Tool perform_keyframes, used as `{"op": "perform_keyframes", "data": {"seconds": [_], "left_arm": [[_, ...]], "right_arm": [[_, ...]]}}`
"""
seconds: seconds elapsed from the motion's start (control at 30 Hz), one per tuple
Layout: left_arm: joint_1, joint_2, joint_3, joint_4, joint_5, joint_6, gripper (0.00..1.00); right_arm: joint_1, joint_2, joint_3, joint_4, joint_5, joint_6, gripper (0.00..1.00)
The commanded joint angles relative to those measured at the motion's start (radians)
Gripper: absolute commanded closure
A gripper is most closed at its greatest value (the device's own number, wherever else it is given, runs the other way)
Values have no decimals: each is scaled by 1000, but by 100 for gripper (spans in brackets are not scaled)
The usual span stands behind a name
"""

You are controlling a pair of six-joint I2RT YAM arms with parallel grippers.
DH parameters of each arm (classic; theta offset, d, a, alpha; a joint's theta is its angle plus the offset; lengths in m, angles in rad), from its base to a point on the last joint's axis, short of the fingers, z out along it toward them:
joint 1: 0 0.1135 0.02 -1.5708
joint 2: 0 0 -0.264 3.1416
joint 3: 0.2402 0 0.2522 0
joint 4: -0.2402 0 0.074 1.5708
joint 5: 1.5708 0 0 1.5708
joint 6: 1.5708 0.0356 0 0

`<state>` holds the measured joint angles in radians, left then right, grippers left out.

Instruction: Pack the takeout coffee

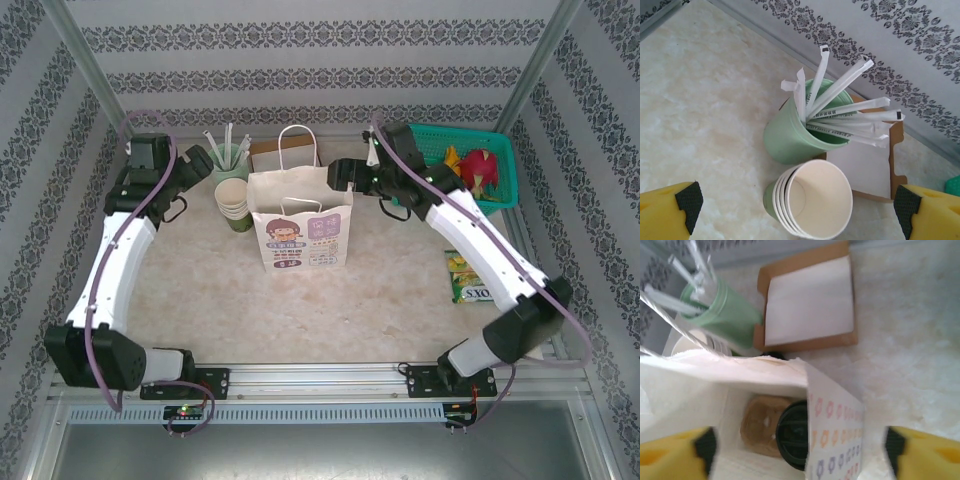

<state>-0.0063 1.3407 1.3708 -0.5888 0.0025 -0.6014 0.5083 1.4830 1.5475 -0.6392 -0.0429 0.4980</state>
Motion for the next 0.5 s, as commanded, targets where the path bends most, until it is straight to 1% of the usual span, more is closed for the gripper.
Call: {"op": "perform_keyframes", "data": {"seconds": [0.0, 0.03, 0.1, 0.17, 0.23, 0.3, 0.33, 0.4, 0.47], "left_arm": [[5, 46, 46, 32, 48, 44, 4], [2, 61, 47, 42, 79, 49, 6], [-9, 90, 52, 57, 103, 79, 10], [-22, 128, 73, 56, 134, 142, 16], [-26, 167, 81, 88, 238, 236, 21], [-31, 175, 47, 176, 341, 358, 23], [-37, 178, 29, 215, 365, 426, 26], [-45, 200, 21, 253, 384, 548, 28], [-47, 242, 30, 275, 407, 642, 31]], "right_arm": [[9, -96, -97, 235, 198, 14, 2], [9, -119, -122, 271, 243, 18, 2], [7, -156, -154, 311, 309, 16, 2], [4, -183, -171, 320, 361, 5, 2], [-3, -201, -187, 316, 391, 0, 2], [-15, -217, -214, 325, 391, 15, 2], [-30, -228, -237, 344, 364, 41, 2], [-58, -252, -275, 377, 303, 89, 2], [-71, -266, -295, 391, 283, 77, 2]]}}
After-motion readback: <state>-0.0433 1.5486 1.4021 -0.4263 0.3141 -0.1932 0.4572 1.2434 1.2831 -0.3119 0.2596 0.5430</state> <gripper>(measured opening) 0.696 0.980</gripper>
